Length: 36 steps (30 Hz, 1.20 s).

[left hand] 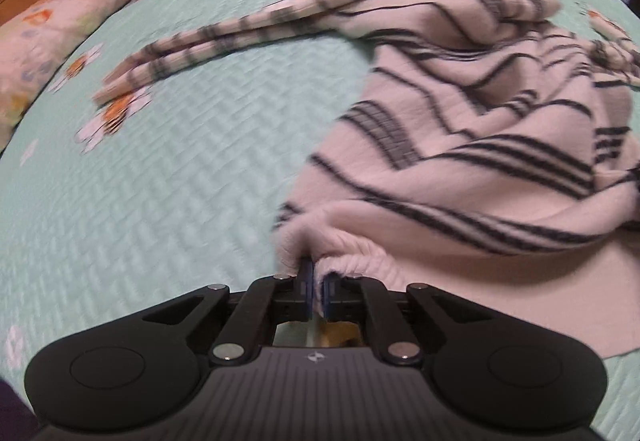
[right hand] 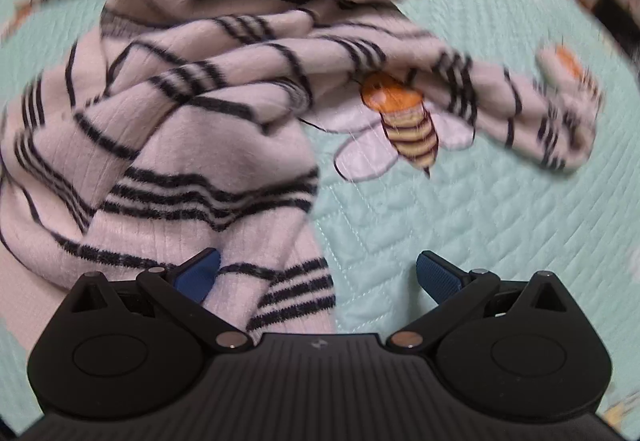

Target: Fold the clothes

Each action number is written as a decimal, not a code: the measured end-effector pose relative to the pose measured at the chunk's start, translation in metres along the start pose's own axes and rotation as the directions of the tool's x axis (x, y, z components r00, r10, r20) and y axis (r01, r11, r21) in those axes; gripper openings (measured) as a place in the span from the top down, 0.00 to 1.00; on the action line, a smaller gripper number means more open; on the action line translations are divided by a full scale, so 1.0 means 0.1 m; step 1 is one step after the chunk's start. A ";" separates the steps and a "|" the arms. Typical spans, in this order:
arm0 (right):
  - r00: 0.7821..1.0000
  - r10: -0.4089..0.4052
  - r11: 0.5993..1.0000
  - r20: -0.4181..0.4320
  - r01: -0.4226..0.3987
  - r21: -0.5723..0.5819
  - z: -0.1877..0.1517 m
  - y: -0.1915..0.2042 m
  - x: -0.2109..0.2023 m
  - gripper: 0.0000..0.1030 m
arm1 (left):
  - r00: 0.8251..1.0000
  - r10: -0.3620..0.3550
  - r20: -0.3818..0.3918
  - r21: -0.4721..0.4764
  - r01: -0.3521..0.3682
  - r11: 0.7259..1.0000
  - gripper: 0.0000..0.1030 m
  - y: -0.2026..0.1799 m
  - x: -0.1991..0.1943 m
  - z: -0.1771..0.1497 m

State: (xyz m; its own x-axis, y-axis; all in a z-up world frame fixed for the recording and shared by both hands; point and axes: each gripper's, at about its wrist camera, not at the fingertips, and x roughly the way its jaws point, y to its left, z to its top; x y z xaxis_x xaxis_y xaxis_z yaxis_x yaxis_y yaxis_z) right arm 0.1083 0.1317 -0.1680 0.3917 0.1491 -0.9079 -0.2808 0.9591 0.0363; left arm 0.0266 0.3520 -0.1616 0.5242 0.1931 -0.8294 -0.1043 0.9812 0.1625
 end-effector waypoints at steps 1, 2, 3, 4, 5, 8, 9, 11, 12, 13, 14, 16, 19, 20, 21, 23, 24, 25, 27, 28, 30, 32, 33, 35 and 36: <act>0.998 0.064 0.994 0.014 -0.065 0.088 -0.03 -0.17 -0.01 0.00 | 1.000 0.002 -0.008 -0.023 -0.002 1.000 0.96 0.07 -0.01 -0.02; 0.992 0.118 0.979 0.049 -0.125 0.163 -0.08 -0.32 -0.06 0.00 | 1.000 0.004 -0.017 -0.047 -0.005 0.999 0.95 0.14 -0.02 -0.03; 0.985 0.153 0.959 0.084 -0.169 0.229 -0.14 -0.46 -0.12 0.00 | 1.000 0.005 -0.026 -0.070 -0.007 0.998 0.95 0.20 -0.04 -0.05; 0.978 0.175 0.936 0.116 -0.202 0.288 -0.23 -0.58 -0.18 0.00 | 0.999 0.011 -0.033 -0.089 -0.014 0.996 0.95 0.26 -0.05 -0.07; 0.970 0.191 0.910 0.149 -0.232 0.343 -0.33 -0.69 -0.24 0.00 | 0.999 0.017 -0.041 -0.107 -0.021 0.994 0.95 0.32 -0.06 -0.09; 0.944 0.225 0.834 0.240 -0.315 0.454 -0.63 -0.97 -0.41 0.00 | 0.998 -0.014 -0.054 -0.165 0.005 0.986 0.92 0.47 -0.12 -0.17; 0.938 0.233 0.830 0.258 -0.330 0.449 -0.73 -0.99 -0.46 0.01 | 0.998 -0.023 -0.052 -0.175 0.014 0.985 0.90 0.50 -0.16 -0.19; 0.943 0.212 0.888 0.256 -0.295 0.351 -0.90 -0.84 -0.55 0.01 | 0.998 -0.038 -0.043 -0.184 0.030 0.982 0.88 0.52 -0.22 -0.23; 0.949 0.201 0.919 0.243 -0.269 0.289 -0.97 -0.72 -0.58 0.01 | 0.998 -0.045 -0.037 -0.185 0.037 0.982 0.87 0.52 -0.26 -0.25; 0.952 0.197 0.940 0.233 -0.251 0.230 -1.02 -0.61 -0.59 0.00 | 0.998 -0.051 -0.030 -0.185 0.044 0.982 0.85 0.52 -0.29 -0.26; 0.952 0.197 0.953 0.234 -0.241 0.182 -1.07 -0.52 -0.60 0.00 | 0.997 -0.069 -0.024 -0.189 0.064 0.980 0.85 0.53 -0.32 -0.28; 0.944 0.207 0.963 0.258 -0.243 0.117 -1.13 -0.35 -0.60 0.00 | 0.994 -0.110 -0.006 -0.213 0.106 0.971 0.85 0.57 -0.37 -0.29; 0.935 0.213 0.967 0.283 -0.244 0.076 -1.08 -0.19 -0.55 0.07 | 0.986 -0.167 0.021 -0.238 0.168 0.957 0.85 0.64 -0.45 -0.31; 0.933 0.214 0.967 0.290 -0.243 0.070 -1.05 -0.16 -0.51 0.14 | 0.981 -0.193 0.027 -0.241 0.194 0.951 0.85 0.66 -0.48 -0.31; 0.931 0.214 0.968 0.295 -0.243 0.065 -1.01 -0.14 -0.47 0.25 | 0.976 -0.216 0.035 -0.251 0.218 0.943 0.85 0.69 -0.52 -0.32; 0.926 0.223 0.966 0.305 -0.252 0.057 -0.93 -0.11 -0.43 0.35 | 0.964 -0.260 0.055 -0.303 0.265 0.915 0.85 0.78 -0.57 -0.33; 0.922 0.234 0.963 0.310 -0.263 0.054 -0.89 -0.09 -0.41 0.52 | 0.957 -0.282 0.065 -0.332 0.288 0.898 0.84 0.84 -0.59 -0.34; 0.919 0.249 0.957 0.307 -0.282 0.066 -0.87 -0.09 -0.41 0.71 | 0.949 -0.305 0.077 -0.355 0.312 0.881 0.84 0.88 -0.62 -0.34; 0.899 0.314 0.921 0.306 -0.367 0.131 -0.87 -0.14 -0.45 0.84 | 0.934 -0.341 0.105 -0.387 0.355 0.851 0.84 0.95 -0.70 -0.35; 0.883 0.343 0.896 0.320 -0.409 0.171 -0.88 -0.20 -0.50 0.85 | 0.930 -0.347 0.124 -0.387 0.367 0.846 0.84 0.96 -0.76 -0.35; 0.840 0.391 0.828 0.376 -0.499 0.255 -0.96 -0.38 -0.68 0.86 | 0.924 -0.348 0.156 -0.366 0.382 0.849 0.83 0.98 -0.89 -0.35; 0.806 0.407 0.763 0.430 -0.559 0.324 -1.05 -0.62 -0.84 0.87 | 0.932 -0.323 0.162 -0.344 0.361 0.867 0.78 0.98 -0.97 -0.35; 0.802 0.400 0.748 0.443 -0.565 0.348 -1.10 -0.74 -0.90 0.90 | 0.936 -0.310 0.165 -0.334 0.349 0.876 0.74 0.98 -1.02 -0.35; 0.815 0.368 0.742 0.447 -0.547 0.387 -1.19 -0.93 -1.00 0.92 | 0.956 -0.259 0.139 -0.310 0.290 0.905 0.70 0.93 -1.02 -0.35; 0.837 0.336 0.760 0.433 -0.512 0.401 -1.24 -0.98 -1.01 0.96 | 0.963 -0.239 0.124 -0.303 0.266 0.915 0.70 0.90 -1.00 -0.36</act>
State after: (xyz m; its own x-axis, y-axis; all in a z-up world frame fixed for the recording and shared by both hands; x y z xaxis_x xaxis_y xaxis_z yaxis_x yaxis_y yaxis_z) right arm -0.0125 -0.0073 -0.1312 0.6126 0.5507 -0.5669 -0.0628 0.7490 0.6596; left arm -0.0652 0.4208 -0.0833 0.6346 -0.0487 -0.7713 -0.2121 0.9487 -0.2344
